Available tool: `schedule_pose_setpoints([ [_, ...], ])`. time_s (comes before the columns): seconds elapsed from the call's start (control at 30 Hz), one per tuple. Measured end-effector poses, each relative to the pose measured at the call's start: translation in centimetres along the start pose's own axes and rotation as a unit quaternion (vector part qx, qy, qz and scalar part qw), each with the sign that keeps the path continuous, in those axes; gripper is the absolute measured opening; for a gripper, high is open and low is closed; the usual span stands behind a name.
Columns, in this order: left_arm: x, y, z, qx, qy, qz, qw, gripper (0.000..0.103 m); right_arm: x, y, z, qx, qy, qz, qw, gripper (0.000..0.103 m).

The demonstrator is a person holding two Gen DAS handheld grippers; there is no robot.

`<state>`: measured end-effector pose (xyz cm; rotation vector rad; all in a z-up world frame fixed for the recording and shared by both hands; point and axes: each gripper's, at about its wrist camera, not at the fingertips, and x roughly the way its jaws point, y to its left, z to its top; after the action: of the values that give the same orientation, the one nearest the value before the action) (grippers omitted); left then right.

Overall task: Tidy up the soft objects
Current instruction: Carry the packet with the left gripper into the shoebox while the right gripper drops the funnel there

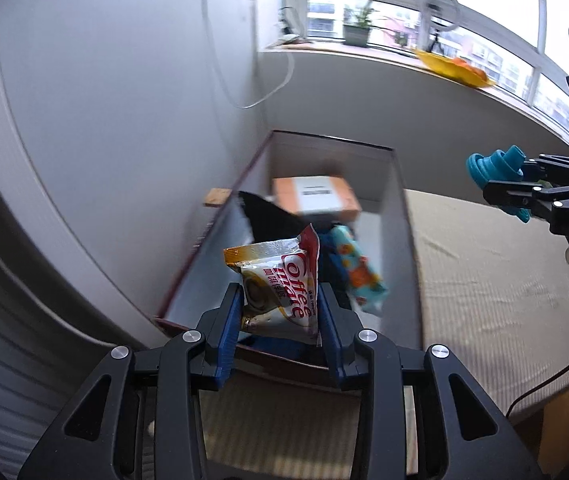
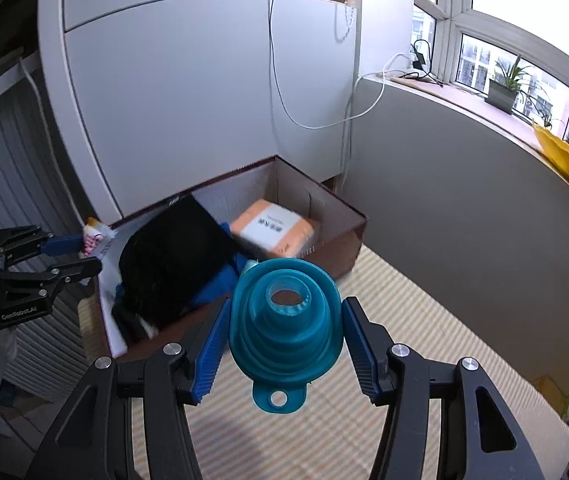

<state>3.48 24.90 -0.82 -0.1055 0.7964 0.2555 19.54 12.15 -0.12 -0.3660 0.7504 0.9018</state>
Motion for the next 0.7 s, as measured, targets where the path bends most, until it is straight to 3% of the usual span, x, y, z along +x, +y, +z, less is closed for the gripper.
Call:
schedule_pose_setpoints([
  [0.1, 0.6, 0.4, 0.3, -0.003, 0.004, 0.009, 1.0000, 0.035, 1.5, -0.1, 0.9, 0.006, 0.004, 0.005, 1.000, 0.052],
  [0.43, 2.2, -2.2, 1.3, 0.018, 0.014, -0.027, 0.9994, 0.035, 7.2, 0.1, 3.6, 0.011, 0.031, -0.014, 0.999, 0.052],
  [0.7, 3.4, -4.6, 1.5, 0.039, 0.026, -0.041, 0.9980, 0.039, 8.5, -0.2, 4.9, 0.015, 0.028, -0.010, 0.999, 0.059],
])
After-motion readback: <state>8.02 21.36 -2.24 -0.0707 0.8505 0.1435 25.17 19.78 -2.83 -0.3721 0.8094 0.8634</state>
